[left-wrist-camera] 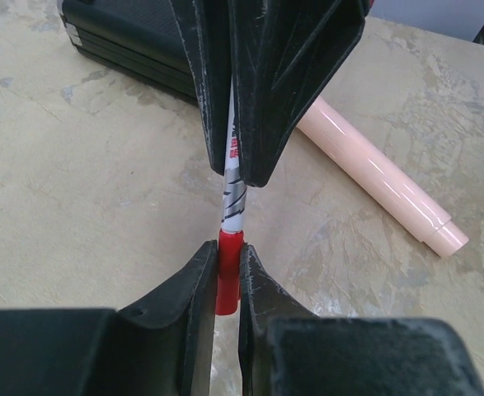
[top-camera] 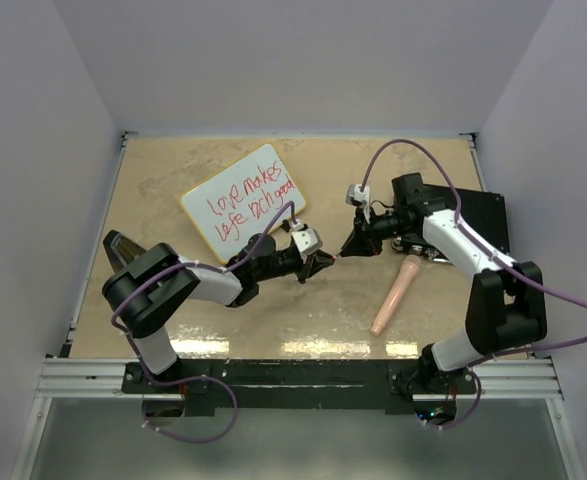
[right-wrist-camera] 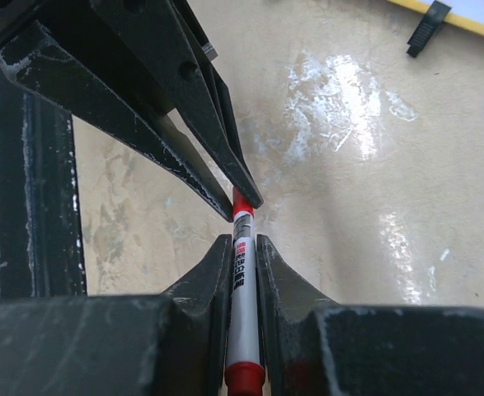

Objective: Write a sentence on the whiteboard
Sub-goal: Close the whiteboard marker at the center of the board.

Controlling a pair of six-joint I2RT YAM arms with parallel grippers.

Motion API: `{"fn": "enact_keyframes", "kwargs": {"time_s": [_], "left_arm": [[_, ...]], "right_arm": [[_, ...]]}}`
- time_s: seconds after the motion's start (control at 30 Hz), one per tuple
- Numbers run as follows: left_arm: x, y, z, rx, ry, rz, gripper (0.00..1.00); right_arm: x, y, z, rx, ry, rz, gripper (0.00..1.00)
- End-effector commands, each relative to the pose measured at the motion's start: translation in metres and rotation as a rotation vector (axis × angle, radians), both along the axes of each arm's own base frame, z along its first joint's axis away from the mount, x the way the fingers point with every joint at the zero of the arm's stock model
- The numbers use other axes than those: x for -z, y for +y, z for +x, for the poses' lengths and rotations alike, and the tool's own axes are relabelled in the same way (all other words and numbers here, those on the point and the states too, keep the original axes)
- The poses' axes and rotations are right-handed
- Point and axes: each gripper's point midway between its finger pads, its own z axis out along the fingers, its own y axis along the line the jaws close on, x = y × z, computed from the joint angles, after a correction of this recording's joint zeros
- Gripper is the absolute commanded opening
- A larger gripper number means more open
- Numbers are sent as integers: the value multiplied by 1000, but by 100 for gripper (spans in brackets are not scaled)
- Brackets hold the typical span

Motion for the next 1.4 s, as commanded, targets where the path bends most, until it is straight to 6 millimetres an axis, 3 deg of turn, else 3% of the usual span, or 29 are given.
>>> {"fn": "enact_keyframes", "kwargs": {"time_s": [0.0,0.17,0.3,0.4,0.5,0.53,0.7,0.77,0.8,0.83,0.9,0.97,1.0,1.03,1.07,1.13,1.17,1.23,1.27,1.33,1.37], "left_arm": [[-83,-17,15,10,-206,-203,0],[-80,-27,20,19,-187,-252,0],[-63,-39,23,38,-123,-276,1],[-51,-42,27,34,-100,-280,7],[-40,-41,25,30,-82,-270,16],[-33,-37,22,25,-72,-260,28],[-34,-14,16,-31,-96,-251,51],[-24,-2,10,-48,-91,-222,53],[-32,3,9,-62,-104,-228,55],[-26,12,3,-69,-94,-210,56],[-40,25,0,-105,-110,-218,62],[-32,39,-8,-133,-79,-176,67],[-52,47,-9,-159,-98,-207,70],[-40,53,-13,-168,-57,-156,71],[-61,58,-15,-177,-83,-181,71],[-55,65,-19,-192,-31,-119,73],[-74,71,-20,-206,-56,-143,74],[-77,80,-24,-223,-47,-115,75],[-95,88,-26,-236,-73,-147,76],[-93,99,-29,-264,-56,-121,80],[-105,106,-33,-274,-76,-146,80]], "right_arm": [[-9,-5,9,68,-113,-74,0],[-7,-16,18,141,-171,-172,0],[0,-31,28,213,-214,-274,0],[9,-39,33,247,-214,-332,0],[25,-46,38,277,-197,-395,0],[33,-49,41,289,-185,-423,0],[49,-55,48,310,-190,-514,0],[55,-56,49,307,-182,-538,0],[55,-56,50,306,-185,-549,0],[56,-57,51,308,-192,-567,0],[57,-57,50,297,-203,-608,0],[59,-54,49,271,-213,-638,0],[61,-55,49,264,-210,-659,0],[62,-54,49,252,-209,-669,0],[61,-51,48,239,-206,-677,0],[70,-50,47,219,-184,-699,0],[74,-49,43,204,-177,-707,0],[82,-48,40,188,-165,-724,0],[86,-47,36,174,-157,-736,0],[91,-48,34,161,-149,-759,0],[88,-48,34,156,-144,-761,0]]}}
